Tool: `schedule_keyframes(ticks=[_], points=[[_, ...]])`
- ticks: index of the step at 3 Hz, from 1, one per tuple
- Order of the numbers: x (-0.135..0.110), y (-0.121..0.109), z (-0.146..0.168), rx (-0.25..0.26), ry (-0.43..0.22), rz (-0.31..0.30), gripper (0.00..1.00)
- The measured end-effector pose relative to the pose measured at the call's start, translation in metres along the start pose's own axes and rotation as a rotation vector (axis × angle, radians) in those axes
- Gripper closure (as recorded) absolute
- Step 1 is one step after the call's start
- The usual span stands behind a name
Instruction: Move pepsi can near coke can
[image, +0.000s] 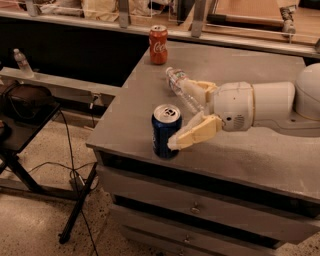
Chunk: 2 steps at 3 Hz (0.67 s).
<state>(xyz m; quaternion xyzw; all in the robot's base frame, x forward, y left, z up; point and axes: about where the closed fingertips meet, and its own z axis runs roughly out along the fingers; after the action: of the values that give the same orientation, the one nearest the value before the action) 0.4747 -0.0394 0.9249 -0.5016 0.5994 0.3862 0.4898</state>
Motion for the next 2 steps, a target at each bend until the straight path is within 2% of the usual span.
schedule_keyframes(ticks=[1, 2], points=[[0.0032, 0.0012, 0.0105, -0.021, -0.055, -0.008, 0.0], [0.0034, 0.0001, 0.0141, -0.004, -0.109, -0.053, 0.0]])
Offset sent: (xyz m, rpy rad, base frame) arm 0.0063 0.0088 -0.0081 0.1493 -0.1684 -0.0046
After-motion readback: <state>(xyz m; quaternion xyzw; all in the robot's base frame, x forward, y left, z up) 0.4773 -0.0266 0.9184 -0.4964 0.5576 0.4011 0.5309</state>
